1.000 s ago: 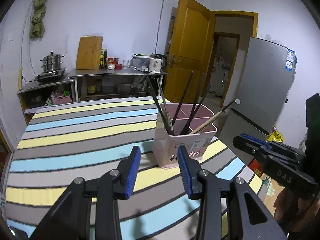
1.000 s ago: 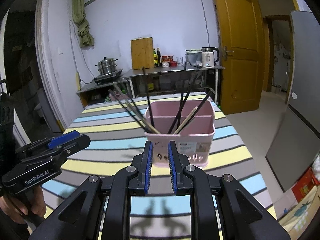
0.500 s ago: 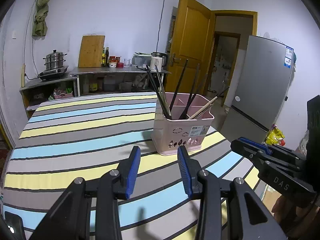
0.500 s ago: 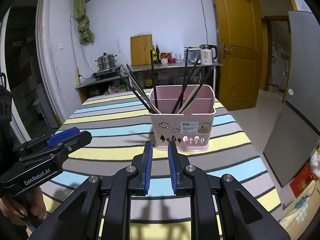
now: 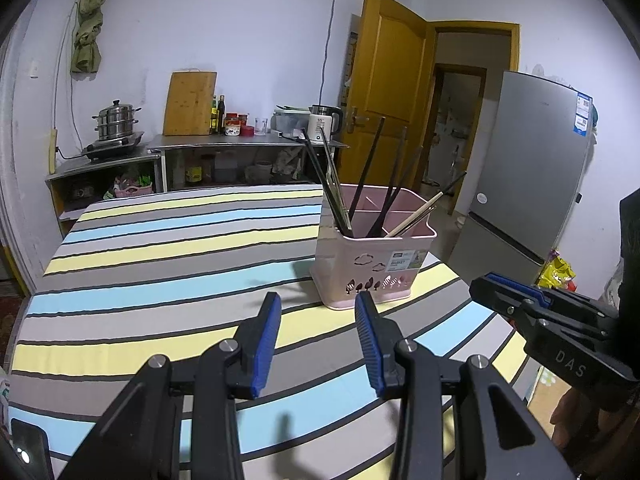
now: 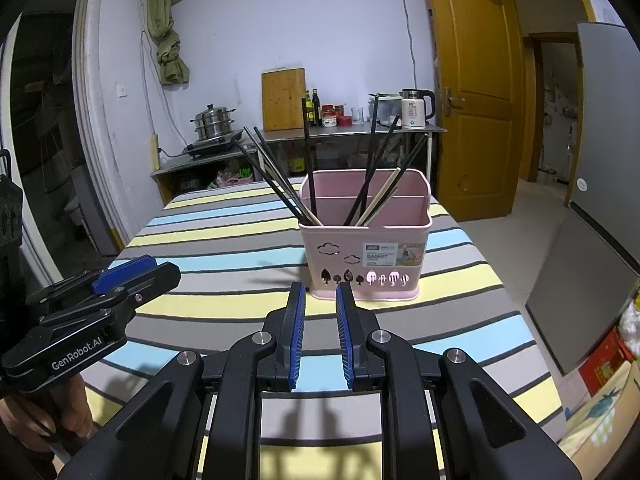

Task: Organize utensils

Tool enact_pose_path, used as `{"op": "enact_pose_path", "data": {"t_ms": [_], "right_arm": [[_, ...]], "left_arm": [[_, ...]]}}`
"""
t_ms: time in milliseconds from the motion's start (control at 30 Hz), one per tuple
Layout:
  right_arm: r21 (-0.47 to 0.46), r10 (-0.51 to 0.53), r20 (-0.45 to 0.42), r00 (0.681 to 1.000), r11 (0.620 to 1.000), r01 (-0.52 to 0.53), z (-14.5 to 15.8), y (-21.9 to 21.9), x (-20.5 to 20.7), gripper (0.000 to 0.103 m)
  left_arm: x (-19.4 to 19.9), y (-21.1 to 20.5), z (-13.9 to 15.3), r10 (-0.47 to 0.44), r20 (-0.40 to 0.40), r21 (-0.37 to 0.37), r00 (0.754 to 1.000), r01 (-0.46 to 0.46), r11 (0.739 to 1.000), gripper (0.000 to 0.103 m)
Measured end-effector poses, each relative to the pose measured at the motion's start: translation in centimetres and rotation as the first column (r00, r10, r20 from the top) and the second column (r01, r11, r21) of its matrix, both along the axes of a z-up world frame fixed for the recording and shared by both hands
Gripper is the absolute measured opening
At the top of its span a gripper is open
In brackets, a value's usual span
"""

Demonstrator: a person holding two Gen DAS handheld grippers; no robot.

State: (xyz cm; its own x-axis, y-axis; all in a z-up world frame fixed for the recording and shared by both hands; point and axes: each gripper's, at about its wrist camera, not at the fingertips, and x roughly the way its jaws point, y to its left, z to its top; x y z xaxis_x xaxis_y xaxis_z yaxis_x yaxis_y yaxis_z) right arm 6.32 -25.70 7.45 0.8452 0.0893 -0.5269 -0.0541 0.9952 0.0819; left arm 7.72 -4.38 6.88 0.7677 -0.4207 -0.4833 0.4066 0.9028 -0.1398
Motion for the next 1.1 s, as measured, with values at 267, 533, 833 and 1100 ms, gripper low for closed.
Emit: {"op": "enact_pose_path", "data": {"t_ms": [267, 533, 833, 1100], "right_arm": [[0.0, 0.003, -0.003, 1.0, 1.0, -0.003, -0.08, 0.15, -0.02, 0.016], [-0.001, 0.005, -0.006, 1.0, 1.0, -0.005, -0.15, 0.32, 0.02, 0.016], [-0.003, 0.007, -0.008, 1.0, 1.0, -0.007, -0.19, 0.38, 0.07, 0.016], [-0.003, 0.008, -0.011, 1.0, 1.0, -0.008, -0.2, 0.43, 0.14, 0.016]], "left_arm": [[-0.09, 0.17, -0.11, 0.004, 0.002, 0.005, 1.0, -0.004, 1.0, 0.04], [-0.17, 0.11, -0.06, 0.004, 0.002, 0.006, 1.0, -0.004, 1.0, 0.04], [-0.18, 0.21, -0.03, 0.006, 0.002, 0.008, 1.0, -0.006, 1.0, 0.04], [-0.17, 0.31, 0.04, 0.004, 0.002, 0.008, 1.0, -0.004, 1.0, 0.04]]}}
